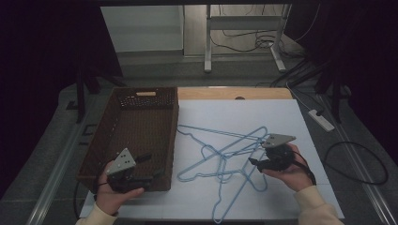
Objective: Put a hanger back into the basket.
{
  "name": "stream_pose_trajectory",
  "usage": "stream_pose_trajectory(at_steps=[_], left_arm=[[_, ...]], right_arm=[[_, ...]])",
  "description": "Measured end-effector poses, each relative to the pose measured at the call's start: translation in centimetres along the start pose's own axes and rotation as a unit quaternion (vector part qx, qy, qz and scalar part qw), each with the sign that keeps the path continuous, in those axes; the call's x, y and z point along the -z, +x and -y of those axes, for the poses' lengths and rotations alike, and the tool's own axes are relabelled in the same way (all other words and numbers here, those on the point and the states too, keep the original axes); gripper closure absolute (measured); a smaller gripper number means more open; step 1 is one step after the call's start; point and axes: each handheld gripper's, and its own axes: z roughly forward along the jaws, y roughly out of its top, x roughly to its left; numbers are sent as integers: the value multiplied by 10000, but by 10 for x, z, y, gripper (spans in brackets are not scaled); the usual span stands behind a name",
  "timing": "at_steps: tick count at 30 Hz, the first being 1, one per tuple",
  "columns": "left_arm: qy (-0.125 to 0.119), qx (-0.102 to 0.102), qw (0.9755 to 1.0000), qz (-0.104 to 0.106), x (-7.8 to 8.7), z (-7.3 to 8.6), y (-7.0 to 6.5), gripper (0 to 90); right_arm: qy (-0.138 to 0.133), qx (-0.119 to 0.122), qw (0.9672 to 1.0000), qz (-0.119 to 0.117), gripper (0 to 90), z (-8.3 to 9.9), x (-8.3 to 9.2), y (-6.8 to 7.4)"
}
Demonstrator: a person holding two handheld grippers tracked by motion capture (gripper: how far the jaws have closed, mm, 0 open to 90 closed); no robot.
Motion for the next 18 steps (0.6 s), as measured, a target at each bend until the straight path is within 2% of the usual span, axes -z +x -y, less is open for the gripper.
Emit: stream_pose_trajectory(at_steps=[5,8,11,18], left_arm=[[18,10,10000,-19,-1,-1,-1,289],[15,-4,10000,-15,0,-1,-2,290],[25,-8,10000,-7,0,-1,-2,290],[14,-2,10000,-20,0,-1,0,290]], right_arm=[[138,229,9996,-94,272,-18,-9,-1],[207,284,9990,-260,283,-26,-15,-3],[386,389,9976,-430,290,-35,-24,-4],[663,502,9948,-592,302,-47,-43,-7]])
